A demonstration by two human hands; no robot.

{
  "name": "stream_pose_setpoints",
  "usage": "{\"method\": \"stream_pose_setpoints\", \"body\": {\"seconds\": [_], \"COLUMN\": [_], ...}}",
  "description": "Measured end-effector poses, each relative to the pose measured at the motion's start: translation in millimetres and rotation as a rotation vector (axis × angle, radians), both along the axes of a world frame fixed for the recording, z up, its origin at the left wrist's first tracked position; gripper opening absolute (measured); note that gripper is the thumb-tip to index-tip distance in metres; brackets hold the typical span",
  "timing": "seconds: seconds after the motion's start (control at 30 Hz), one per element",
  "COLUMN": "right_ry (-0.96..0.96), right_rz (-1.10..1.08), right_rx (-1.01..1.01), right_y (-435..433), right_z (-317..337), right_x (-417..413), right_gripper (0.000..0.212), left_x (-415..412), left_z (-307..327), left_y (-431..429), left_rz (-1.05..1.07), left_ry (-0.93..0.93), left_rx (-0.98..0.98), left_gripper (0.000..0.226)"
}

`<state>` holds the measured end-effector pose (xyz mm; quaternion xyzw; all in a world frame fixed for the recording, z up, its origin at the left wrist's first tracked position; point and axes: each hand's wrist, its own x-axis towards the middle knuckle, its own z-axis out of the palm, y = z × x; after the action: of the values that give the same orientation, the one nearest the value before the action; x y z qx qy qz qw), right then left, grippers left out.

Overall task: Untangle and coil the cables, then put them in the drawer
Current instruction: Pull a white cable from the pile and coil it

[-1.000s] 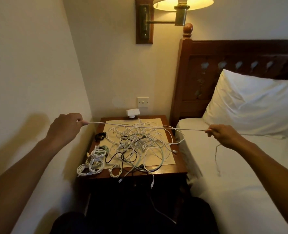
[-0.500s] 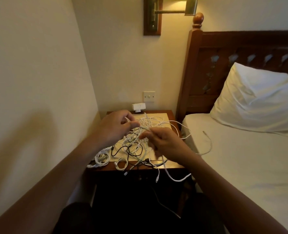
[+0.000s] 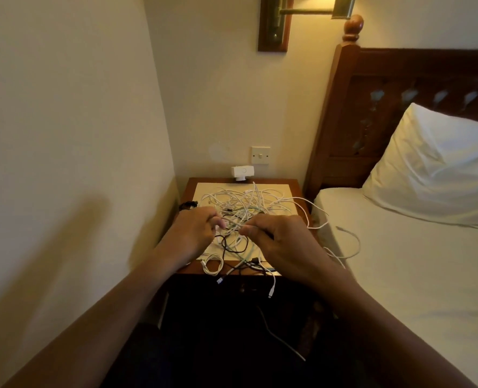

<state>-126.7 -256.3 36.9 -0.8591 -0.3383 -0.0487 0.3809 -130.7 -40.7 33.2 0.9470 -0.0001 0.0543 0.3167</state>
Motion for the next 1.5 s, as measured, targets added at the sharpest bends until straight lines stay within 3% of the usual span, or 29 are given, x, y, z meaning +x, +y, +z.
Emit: {"method": "stream_pose_setpoints", "body": {"seconds": [0.07,0.2,0.27,0.33,0.37,0.43,0.5,0.57,0.63,0.7,0.77,0.83,0.9,1.0,1.07,1.13,1.23,1.33,1.5], "right_ry": [-0.008,-0.058,-0.040,-0.003,-0.002,-0.055,-0.088,-0.057,-0.041,0.004,0.084,0.168,0.209,0.170,0.097,0.028,-0.076,-0.028,0.066], "right_rz": [-0.058,-0.246,-0.267,-0.246,-0.211,-0.110,-0.075,-0.163,-0.295,-0.338,-0.268,-0.159,-0.040,0.109,0.146,0.120,0.007,0.004,-0.092], "right_rx": [0.055,0.171,0.173,0.170,0.162,0.125,0.140,0.216,0.245,0.213,0.119,0.024,-0.127,-0.249,-0.228,-0.205,-0.070,0.028,-0.058], "right_y": [-1.1,-16.0,-16.3,-14.7,-12.9,-5.0,1.2,-0.1,-10.1,-17.3,-13.0,0.0,14.7,28.3,22.5,9.2,-8.9,-16.1,-57.1], "right_z": [4.0,7.7,2.3,-1.4,-1.7,0.4,0.0,-5.0,-12.9,-26.3,-43.6,-57.0,-59.2,-37.0,-6.7,24.1,49.0,34.7,-5.6], "right_x": [5.5,31.3,36.3,25.9,16.9,-2.2,-9.7,2.7,22.1,36.7,33.7,16.7,-7.8,-41.0,-47.1,-37.3,1.8,43.4,94.4], "right_gripper": [0.022,0.019,0.020,0.020,0.020,0.020,0.021,0.020,0.020,0.022,0.024,0.024,0.026,0.029,0.030,0.024,0.015,0.016,0.027], "left_x": [-6.8,-38.2,-41.9,-34.6,-27.2,-16.0,-13.8,-18.6,-29.5,-37.6,-37.6,-29.8,-19.9,-12.0,-11.4,-17.3,-34.3,-41.0,-29.8], "left_z": [0.1,5.6,7.3,8.4,5.9,-4.1,-13.9,-17.1,-10.8,0.1,11.3,20.5,25.1,18.0,3.6,-8.2,-14.1,-1.5,26.8], "left_y": [-1.4,-1.8,0.4,4.9,7.8,9.0,3.8,1.4,-1.1,-2.7,-5.1,-9.1,-14.5,-19.0,-17.7,-14.1,-13.3,-2.4,48.5], "left_rz": [-0.022,-0.268,-0.268,-0.109,-0.014,0.109,0.113,0.073,-0.052,-0.194,-0.260,-0.293,-0.232,-0.077,-0.099,-0.233,-0.369,-0.365,-0.388], "left_ry": [0.076,0.390,0.343,0.196,0.116,0.005,0.006,0.129,0.333,0.419,0.339,0.187,0.012,-0.193,-0.173,-0.011,0.163,0.175,0.184], "left_rx": [-0.143,-0.410,-0.709,-0.947,-0.914,-0.610,-0.378,-0.432,-0.678,-1.044,-1.323,-1.473,-1.428,-0.975,-0.615,-0.469,-0.715,-0.990,-0.974], "left_gripper": [0.028,0.032,0.029,0.028,0.028,0.028,0.030,0.029,0.029,0.026,0.028,0.034,0.034,0.031,0.032,0.028,0.036,0.035,0.040]}}
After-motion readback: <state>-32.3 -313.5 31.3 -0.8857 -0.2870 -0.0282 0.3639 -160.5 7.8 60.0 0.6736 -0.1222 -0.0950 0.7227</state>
